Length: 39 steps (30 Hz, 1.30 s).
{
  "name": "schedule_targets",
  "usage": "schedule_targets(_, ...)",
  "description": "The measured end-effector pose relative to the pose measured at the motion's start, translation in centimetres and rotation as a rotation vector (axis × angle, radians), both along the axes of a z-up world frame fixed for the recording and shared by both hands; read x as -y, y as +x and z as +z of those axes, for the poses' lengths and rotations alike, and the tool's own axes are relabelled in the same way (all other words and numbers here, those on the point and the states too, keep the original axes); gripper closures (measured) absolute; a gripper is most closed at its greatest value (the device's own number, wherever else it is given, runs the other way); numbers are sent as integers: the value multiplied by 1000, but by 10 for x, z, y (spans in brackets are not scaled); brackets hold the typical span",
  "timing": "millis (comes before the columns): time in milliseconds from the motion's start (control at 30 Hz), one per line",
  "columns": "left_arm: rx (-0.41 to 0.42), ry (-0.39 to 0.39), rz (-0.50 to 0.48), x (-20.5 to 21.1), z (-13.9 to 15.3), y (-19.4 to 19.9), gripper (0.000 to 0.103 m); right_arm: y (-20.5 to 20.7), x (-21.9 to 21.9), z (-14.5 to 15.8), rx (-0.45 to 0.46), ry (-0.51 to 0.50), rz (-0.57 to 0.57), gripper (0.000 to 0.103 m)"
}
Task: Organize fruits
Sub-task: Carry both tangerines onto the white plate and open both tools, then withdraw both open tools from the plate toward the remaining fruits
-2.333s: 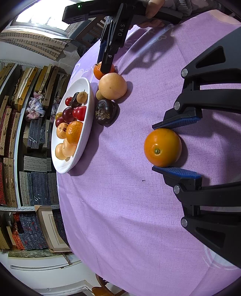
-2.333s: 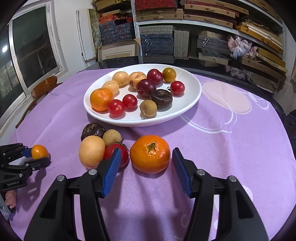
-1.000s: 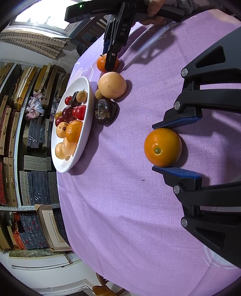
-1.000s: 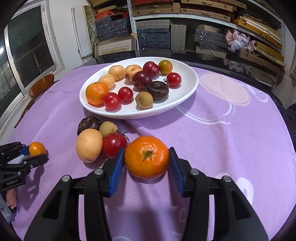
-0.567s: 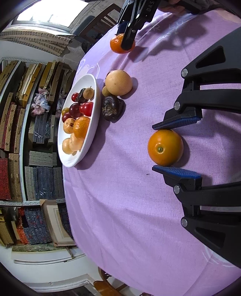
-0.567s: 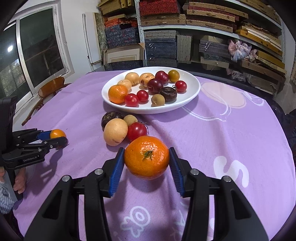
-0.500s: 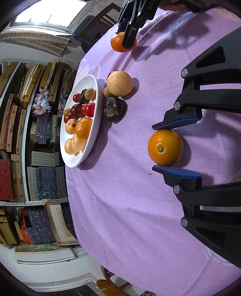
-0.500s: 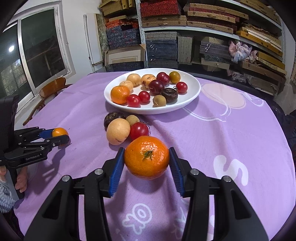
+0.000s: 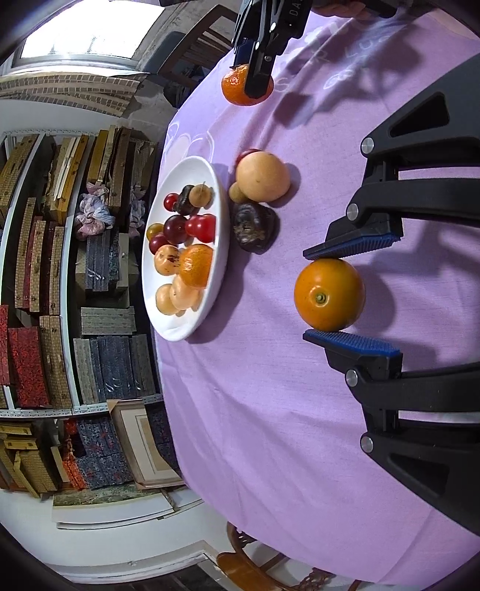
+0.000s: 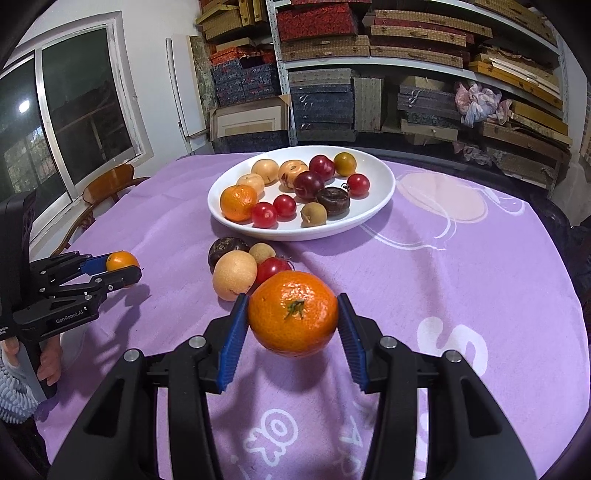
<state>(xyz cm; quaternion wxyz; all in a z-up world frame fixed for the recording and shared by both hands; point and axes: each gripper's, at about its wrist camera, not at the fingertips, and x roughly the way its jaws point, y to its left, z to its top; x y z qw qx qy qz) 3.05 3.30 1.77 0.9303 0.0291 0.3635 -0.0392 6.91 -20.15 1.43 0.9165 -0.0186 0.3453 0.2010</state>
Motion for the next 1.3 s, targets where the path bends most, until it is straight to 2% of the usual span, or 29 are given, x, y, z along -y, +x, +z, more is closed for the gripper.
schedule_targets(133, 1, -9, -7, 1, 20, 38, 65, 19, 1, 21, 34, -5, -12, 56)
schedule_targets(233, -4, -45, 13, -5, 37, 79, 65, 40, -1, 36, 48, 7, -20, 56)
schedule_targets(367, -11, -76, 38, -7, 54, 137, 65, 80, -11, 37, 25, -8, -20, 56)
schedule_targets(533, -82, -89, 43, 5, 44, 199, 64, 128, -32, 15, -14, -60, -23, 56)
schedule_targets(667, -135, -110, 41, 9, 27, 223, 64, 155, -38, 1, -27, -83, -35, 56)
schedule_targets(767, -140, -116, 32, 11, 19, 226, 63, 166, -40, -5, -40, -78, -32, 56)
schedule_targets(900, -121, -83, 29, 15, 20, 220, 48, 166, -40, -4, -33, -70, -32, 56)
schedule_targets(967, -109, -83, 35, 14, 23, 214, 45, 162, -36, 0, -24, -58, -31, 56)
schedule_targets(1167, -72, -75, 55, 4, 42, 177, 30, 120, -19, 21, 45, -18, -39, 44)
schedule_targets(1300, -67, -49, 42, 1, 41, 140, 22, 80, -7, 22, 58, 0, -20, 36)
